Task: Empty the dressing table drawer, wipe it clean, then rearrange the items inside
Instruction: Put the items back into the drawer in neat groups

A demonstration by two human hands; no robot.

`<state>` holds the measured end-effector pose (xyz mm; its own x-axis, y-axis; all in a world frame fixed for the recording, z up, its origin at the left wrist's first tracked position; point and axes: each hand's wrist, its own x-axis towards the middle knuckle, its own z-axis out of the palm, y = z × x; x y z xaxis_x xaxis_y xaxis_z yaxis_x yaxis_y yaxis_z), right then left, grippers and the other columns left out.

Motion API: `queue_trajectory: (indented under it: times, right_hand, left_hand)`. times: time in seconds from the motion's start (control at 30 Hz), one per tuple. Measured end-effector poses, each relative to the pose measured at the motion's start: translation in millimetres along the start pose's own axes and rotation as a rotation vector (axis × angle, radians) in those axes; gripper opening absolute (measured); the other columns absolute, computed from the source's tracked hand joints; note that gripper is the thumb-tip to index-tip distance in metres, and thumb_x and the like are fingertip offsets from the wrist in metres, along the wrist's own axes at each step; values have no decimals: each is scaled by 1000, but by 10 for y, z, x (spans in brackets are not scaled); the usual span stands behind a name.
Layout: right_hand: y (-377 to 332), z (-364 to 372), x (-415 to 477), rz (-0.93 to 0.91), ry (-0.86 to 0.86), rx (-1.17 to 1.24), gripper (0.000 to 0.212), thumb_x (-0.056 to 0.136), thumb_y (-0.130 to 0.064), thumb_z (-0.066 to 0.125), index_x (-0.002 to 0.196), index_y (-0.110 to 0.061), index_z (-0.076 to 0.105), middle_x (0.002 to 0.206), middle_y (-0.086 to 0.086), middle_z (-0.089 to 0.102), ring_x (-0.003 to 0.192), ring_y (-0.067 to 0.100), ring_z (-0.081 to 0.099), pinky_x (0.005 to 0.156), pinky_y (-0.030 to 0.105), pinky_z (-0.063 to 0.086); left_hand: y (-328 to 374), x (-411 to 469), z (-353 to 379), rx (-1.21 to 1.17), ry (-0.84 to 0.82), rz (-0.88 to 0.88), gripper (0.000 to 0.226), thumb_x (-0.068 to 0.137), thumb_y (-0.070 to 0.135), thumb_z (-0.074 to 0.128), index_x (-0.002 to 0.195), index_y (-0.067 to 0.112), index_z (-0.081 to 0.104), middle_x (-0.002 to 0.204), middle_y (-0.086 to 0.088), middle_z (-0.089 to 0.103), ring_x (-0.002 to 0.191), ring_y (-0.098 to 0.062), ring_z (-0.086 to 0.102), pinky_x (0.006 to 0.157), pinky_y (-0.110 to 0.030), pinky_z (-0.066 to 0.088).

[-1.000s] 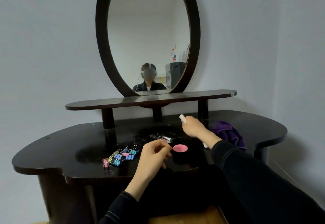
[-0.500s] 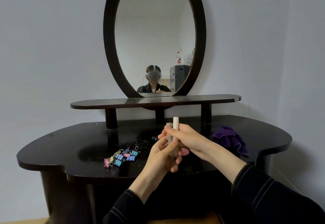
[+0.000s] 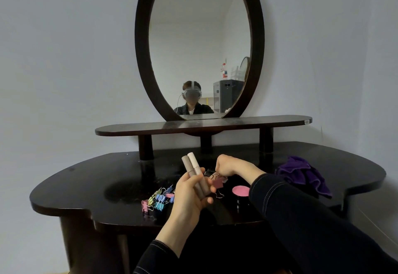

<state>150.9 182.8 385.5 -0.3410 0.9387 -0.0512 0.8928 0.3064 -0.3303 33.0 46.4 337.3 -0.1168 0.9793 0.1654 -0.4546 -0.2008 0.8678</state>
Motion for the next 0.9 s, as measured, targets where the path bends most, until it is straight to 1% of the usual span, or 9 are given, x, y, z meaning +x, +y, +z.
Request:
queue_trajectory:
  times: [0.1, 0.13, 0.23, 0.37, 0.43, 0.5, 0.6, 0.8, 0.9]
  right_hand:
    - [-23, 39, 77, 9, -45, -31, 19, 94, -14, 63, 77, -7, 60, 68, 8, 59, 57, 17, 46, 51, 27, 35]
    - [-17, 50, 81, 4, -47, -64, 14, 97, -16, 61, 92, -3, 61, 81, 12, 65, 61, 18, 49, 53, 27, 37]
    - [63, -2, 35, 36, 56, -53, 52, 103, -19, 53, 144, 3, 32, 127, 22, 61, 98, 30, 63, 77, 37, 49]
    - [158, -308, -359, -100, 465, 187, 24, 105, -18, 44, 127, -8, 43, 108, 15, 64, 88, 29, 62, 71, 42, 48]
    - [160, -343, -781, -224, 515, 489, 20, 106, -20, 43, 123, -12, 50, 90, 6, 61, 69, 14, 58, 56, 31, 48]
    - [205, -161, -1291, -334, 478, 712, 14, 106, -22, 44, 114, -19, 56, 73, -7, 54, 50, -1, 48, 44, 14, 36]
    - [361, 511, -2031, -404, 401, 769, 13, 105, -23, 50, 110, -32, 59, 68, -19, 61, 53, -5, 56, 47, 8, 39]
    - [834, 1829, -2476, -84, 157, 566, 18, 106, -30, 46, 121, -39, 47, 99, -10, 64, 84, 2, 63, 77, 25, 51]
    - [912, 2408, -2364, -1, -68, 493, 24, 106, -23, 41, 126, -36, 43, 103, -9, 61, 80, 2, 59, 71, 23, 49]
  left_hand:
    - [-8, -3, -12, 40, -12, -3, 23, 99, 9, 45, 118, 3, 55, 70, -10, 62, 56, -21, 58, 41, -26, 41]
    - [-13, -8, -16, 49, -11, -3, 22, 100, 11, 47, 118, 3, 56, 70, -9, 62, 56, -21, 59, 41, -26, 41]
    - [4, -59, -3, 59, -26, -9, 22, 100, 17, 52, 117, 4, 58, 71, -9, 63, 56, -20, 59, 41, -26, 41]
    - [59, -216, 39, 51, -128, -11, 18, 100, 13, 51, 113, 4, 57, 77, -12, 62, 61, -23, 60, 42, -27, 44]
    - [72, -400, 66, 18, -222, -11, 16, 97, 13, 54, 111, 4, 58, 80, -14, 61, 63, -24, 60, 43, -27, 44]
    - [15, -674, 93, -60, -337, -28, 20, 92, 17, 60, 108, 6, 59, 85, -15, 61, 67, -24, 60, 45, -27, 46]
    - [-278, -1126, 60, -202, -384, -152, 17, 88, 21, 64, 99, 8, 66, 103, -21, 65, 88, -32, 66, 63, -41, 57]
    - [-1276, -1699, -352, -175, -219, -529, 31, 82, 31, 74, 101, 9, 63, 112, -14, 56, 109, -34, 52, 101, -56, 43]
    - [-1693, -1681, -508, -199, -197, -637, 22, 97, 28, 63, 110, 10, 59, 118, -18, 60, 116, -40, 54, 108, -63, 34]
